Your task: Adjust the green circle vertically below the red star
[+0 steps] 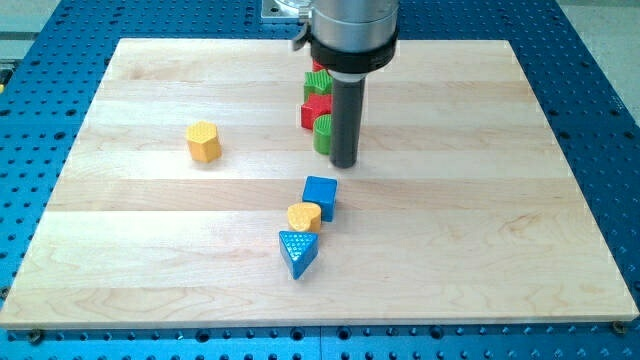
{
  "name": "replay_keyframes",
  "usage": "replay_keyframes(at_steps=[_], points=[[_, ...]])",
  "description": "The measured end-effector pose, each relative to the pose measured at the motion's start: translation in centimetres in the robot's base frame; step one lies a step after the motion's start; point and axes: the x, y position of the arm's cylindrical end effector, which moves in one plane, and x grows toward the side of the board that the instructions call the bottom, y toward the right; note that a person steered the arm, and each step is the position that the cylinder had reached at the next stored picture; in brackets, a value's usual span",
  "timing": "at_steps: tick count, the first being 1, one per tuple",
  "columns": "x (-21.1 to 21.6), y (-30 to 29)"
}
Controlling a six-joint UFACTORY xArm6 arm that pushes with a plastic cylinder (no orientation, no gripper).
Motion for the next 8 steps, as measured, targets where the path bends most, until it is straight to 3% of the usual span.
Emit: replay_keyframes(at_steps=[6,8], points=[[-2.2,2.4],[-1.9,-0.4]])
